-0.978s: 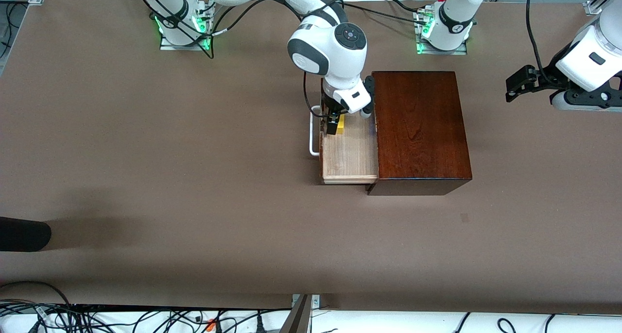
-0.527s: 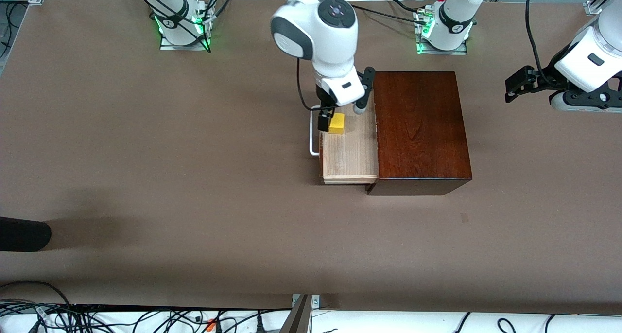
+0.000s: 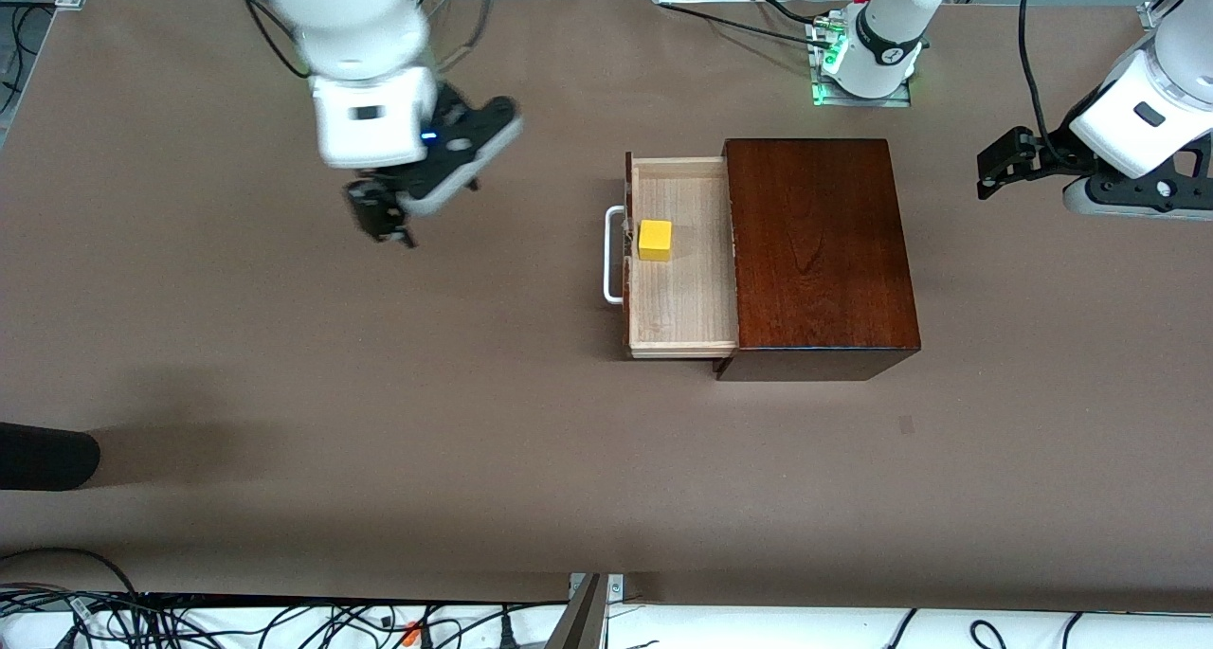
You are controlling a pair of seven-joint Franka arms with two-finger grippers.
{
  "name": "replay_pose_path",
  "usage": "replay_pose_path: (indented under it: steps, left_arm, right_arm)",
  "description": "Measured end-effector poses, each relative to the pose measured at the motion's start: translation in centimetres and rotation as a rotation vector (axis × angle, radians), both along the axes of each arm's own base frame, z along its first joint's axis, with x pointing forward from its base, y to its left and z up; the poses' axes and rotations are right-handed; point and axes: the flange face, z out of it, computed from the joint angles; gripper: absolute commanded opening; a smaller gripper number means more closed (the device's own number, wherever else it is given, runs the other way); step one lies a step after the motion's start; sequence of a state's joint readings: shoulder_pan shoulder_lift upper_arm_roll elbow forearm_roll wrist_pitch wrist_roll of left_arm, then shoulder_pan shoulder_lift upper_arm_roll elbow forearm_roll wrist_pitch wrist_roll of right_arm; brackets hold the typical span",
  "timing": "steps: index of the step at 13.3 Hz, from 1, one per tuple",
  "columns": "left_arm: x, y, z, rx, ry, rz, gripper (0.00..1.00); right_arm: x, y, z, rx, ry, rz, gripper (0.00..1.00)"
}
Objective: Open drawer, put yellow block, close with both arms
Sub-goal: 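Withdraw the right gripper while the left gripper moves toward the drawer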
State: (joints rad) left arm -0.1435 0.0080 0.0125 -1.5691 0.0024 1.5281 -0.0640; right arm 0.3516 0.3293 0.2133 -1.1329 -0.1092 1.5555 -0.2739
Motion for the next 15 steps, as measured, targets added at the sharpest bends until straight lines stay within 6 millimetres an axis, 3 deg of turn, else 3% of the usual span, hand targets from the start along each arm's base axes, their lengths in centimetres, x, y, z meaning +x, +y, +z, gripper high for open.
replay_pose_path:
  steps: [2, 4, 6, 8, 11, 13, 15]
  left_arm:
    - [0.3, -2.7, 0.1, -0.003, -0.010, -0.049, 1.00]
    - [0.1, -6.4, 0.3, -0.008, -0.017, -0.113, 1.00]
    - [-0.9, -10.5, 0.4, -0.013, -0.018, -0.188, 1.00]
    - [-2.4, -14.8, 0.2, -0.018, -0.013, -0.268, 1.00]
    - [-5.1, -20.8, -0.2, -0.025, -0.002, -0.386, 1.00]
    - [-7.5, -25.0, -0.6, -0.032, 0.010, -0.476, 1.00]
    - [-9.9, -29.2, -1.4, -0.046, 0.020, -0.568, 1.00]
  right_arm:
    - [2.2, -6.5, 0.1, 0.053, 0.059, -0.131, 1.00]
    - [3.4, -11.2, -0.1, 0.076, 0.077, -0.229, 1.00]
    - [3.1, -13.7, -0.1, 0.087, 0.072, -0.342, 1.00]
    - [1.5, -16.1, -0.5, 0.088, 0.092, -0.464, 1.00]
    - [-0.5, -22.3, -2.0, 0.080, 0.127, -0.594, 1.00]
    - [-0.3, -26.0, -3.5, 0.075, 0.140, -0.660, 1.00]
    - [0.3, -27.4, -4.6, 0.059, 0.140, -0.684, 1.00]
